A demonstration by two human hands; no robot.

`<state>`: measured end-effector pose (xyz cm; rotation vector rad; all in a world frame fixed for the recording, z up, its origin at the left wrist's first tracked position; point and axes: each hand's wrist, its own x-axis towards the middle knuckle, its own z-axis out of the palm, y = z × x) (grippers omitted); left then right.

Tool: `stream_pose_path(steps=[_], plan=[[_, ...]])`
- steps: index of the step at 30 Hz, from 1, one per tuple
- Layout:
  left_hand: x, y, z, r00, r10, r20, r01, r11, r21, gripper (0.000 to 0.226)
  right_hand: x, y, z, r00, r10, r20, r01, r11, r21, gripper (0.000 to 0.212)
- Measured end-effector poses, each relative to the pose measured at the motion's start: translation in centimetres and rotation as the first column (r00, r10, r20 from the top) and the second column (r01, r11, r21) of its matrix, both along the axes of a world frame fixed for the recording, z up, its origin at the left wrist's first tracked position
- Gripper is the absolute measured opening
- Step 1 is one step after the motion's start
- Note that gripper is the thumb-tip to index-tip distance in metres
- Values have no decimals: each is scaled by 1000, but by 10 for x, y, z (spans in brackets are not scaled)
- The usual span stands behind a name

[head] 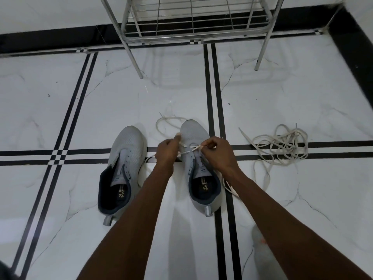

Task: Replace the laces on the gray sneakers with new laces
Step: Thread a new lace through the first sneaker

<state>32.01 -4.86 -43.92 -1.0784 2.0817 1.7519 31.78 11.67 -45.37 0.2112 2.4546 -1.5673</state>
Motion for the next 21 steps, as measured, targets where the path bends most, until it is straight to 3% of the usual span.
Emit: stream_pose_path(steps=[3,6,9,11,13,15,17,19,21], plan=[[-18,6,23,988,50,-143,-42,997,61,26,-5,4,10,999,-27,44,29,998,-47,18],[-14,3,36,907,-118,-404,144,989,35,31,-20,-3,34,994,-4,110,24,984,-175,41],[-6,0,34,770,-460,-443,392,888,-240,28,-39,-16,57,954,101,282,10,930,-366,42],[-3,-2,29,746,-544,-383,423,832,-359,26,-48,-21,60,928,74,366,110,882,-458,32],[1,-5,23,824,-462,-329,361,875,-323,24,-55,-20,57,906,-30,423,283,784,-552,18],[5,-16,14,947,-200,-252,167,975,-146,23,-58,-14,52,865,-77,496,432,618,-657,15],[13,-30,4,989,15,-144,-32,992,-120,19,-61,-4,45,843,-109,527,511,467,-721,19],[20,-40,-5,996,77,-55,-88,965,-246,16,-64,3,39,845,-154,513,520,465,-717,20],[22,-39,-5,996,61,-57,-78,930,-358,22,-62,5,37,861,-176,477,488,553,-675,20]])
